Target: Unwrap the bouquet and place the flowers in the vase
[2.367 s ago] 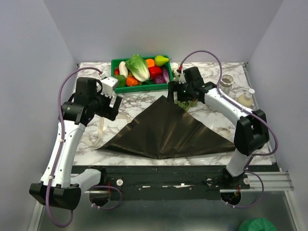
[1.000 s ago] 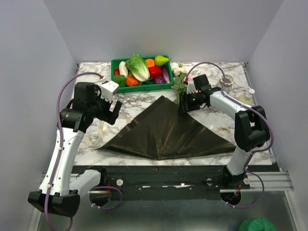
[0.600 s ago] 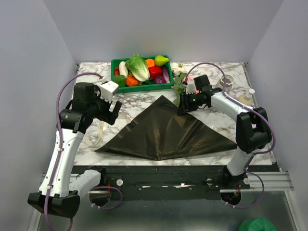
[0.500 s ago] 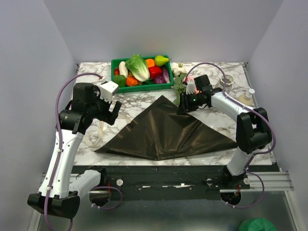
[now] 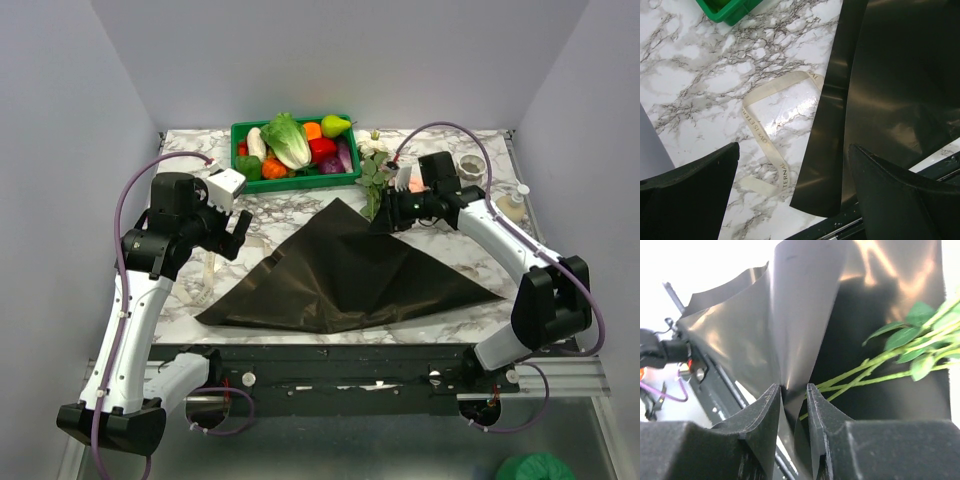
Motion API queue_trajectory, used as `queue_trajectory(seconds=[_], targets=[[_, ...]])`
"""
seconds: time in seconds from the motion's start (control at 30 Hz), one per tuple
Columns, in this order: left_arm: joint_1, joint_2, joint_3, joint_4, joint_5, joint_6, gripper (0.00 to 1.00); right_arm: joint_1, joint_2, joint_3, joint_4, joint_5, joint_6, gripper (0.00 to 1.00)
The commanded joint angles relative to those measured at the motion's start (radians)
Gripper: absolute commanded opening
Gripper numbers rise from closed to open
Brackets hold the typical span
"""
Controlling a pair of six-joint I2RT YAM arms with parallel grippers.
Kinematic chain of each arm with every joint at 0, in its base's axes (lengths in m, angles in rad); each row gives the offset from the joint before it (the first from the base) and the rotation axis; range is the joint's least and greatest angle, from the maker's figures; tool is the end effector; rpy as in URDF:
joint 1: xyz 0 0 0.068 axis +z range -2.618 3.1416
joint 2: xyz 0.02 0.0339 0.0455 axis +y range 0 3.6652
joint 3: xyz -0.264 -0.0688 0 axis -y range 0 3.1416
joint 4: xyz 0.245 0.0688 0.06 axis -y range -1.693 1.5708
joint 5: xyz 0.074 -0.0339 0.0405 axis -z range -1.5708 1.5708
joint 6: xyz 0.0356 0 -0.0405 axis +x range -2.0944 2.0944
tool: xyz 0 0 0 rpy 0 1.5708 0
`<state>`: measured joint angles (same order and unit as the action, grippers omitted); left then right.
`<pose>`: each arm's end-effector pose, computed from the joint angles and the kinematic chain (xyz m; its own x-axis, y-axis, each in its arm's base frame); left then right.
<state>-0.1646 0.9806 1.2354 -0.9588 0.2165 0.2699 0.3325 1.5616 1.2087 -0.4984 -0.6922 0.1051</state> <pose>0.1743 -0.0367 0.3823 -0.5297 0.3520 -0.7717 0.4802 0.8744 0.0692 0.3093 0.1308 0.2728 -0.7751 -0.1822 -0.6050 -0.5707 0.6129 0.5465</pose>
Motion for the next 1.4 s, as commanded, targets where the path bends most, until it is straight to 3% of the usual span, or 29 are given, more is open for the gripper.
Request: queue_trajectory(seconds=[0.0, 0.6, 0.8, 0.83, 0.87, 1.1, 1.37], targets=[[0.005, -0.013, 0.024, 0.009, -0.017, 0.011, 0.99, -0.004, -0.057, -0.054, -0.008, -0.092, 0.024, 0.36], [0.005, -0.019, 0.015, 0.025, -0.005, 0.008, 0.99, 0.003, -0.282, -0.195, 0.098, -0.193, 0.128, 0.38], [0.005, -0.022, 0.018, 0.022, -0.002, 0.003, 0.99, 0.014, -0.268, -0.225, 0.086, -0.139, 0.105, 0.17], [0.005, -0.023, 0.019, 0.022, -0.002, 0.003, 0.99, 0.017, -0.278, -0.228, 0.09, -0.132, 0.105, 0.07], [0.005, -0.022, 0.022, 0.019, -0.003, 0.003, 0.99, 0.022, -0.284, -0.232, 0.092, -0.124, 0.104, 0.02], [0.005, -0.019, 0.038, 0.012, -0.005, 0.0, 0.99, 0.079, -0.376, -0.213, 0.083, -0.078, 0.094, 0.01], [0.005, 0.004, 0.052, 0.018, 0.006, -0.015, 0.99, 0.316, -0.606, -0.264, 0.011, 0.031, 0.085, 0.01]])
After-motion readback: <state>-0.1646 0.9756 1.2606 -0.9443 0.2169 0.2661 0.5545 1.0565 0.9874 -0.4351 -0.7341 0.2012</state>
